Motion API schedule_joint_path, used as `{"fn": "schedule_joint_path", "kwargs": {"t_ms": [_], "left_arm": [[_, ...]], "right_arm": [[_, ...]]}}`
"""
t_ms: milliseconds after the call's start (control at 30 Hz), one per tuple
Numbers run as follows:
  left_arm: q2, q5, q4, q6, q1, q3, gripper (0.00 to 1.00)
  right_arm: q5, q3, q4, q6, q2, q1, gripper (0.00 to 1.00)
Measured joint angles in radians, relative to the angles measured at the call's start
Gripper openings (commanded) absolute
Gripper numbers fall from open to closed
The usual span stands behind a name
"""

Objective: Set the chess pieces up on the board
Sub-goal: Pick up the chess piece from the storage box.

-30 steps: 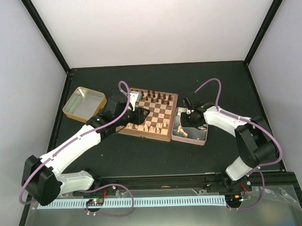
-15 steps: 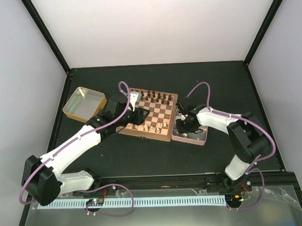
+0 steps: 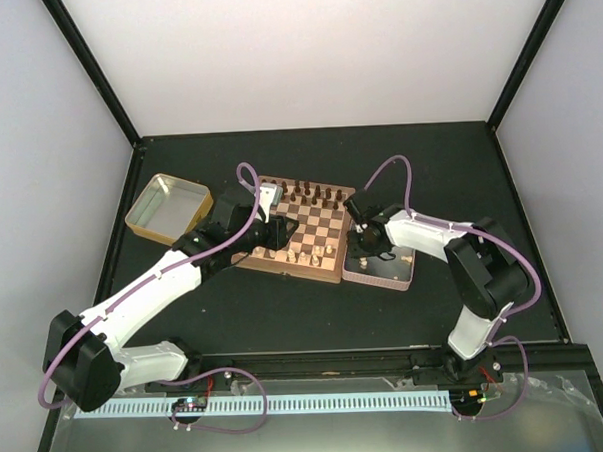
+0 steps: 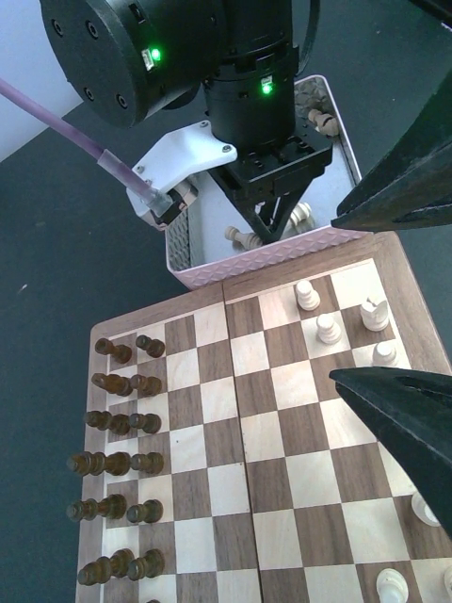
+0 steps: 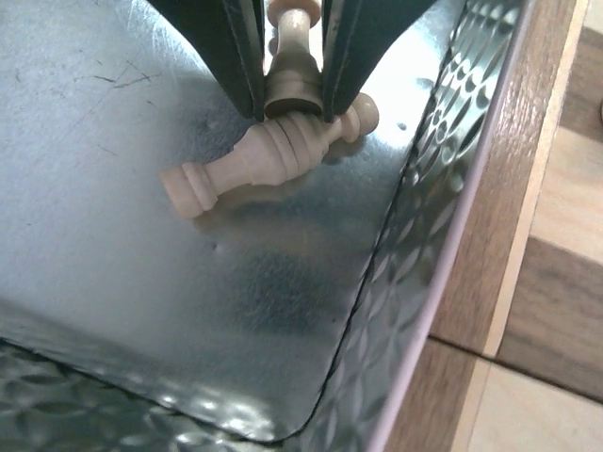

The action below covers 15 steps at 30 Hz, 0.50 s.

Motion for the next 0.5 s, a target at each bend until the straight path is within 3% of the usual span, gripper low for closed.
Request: {"fn": "schedule_joint_path", "kwargs": {"t_ms": [100, 167, 233, 367, 500], "left_arm": [[0.0, 0.0, 0.0, 0.0, 0.0, 0.0, 0.41], [0.0, 0.0, 0.0, 0.0, 0.0, 0.0, 0.41], [0.0, 0.0, 0.0, 0.0, 0.0, 0.0, 0.41], [0.0, 0.0, 0.0, 0.0, 0.0, 0.0, 0.41], [0.0, 0.0, 0.001, 0.0, 0.0, -0.003, 0.41]], "right_arm": [[0.014, -0.002, 0.014, 0.009, 0.0, 0.0, 0.11], [0.015, -0.011, 0.027, 0.013, -0.005, 0.0, 0.24], [0.013, -0.012, 0.029, 0.012, -0.006, 0.0, 0.28], [0.006, -0.02, 0.025, 0.018, 0.003, 0.0, 0.28], [0.014, -0.016, 0.03, 0.021, 0.019, 0.0, 0.19]]}}
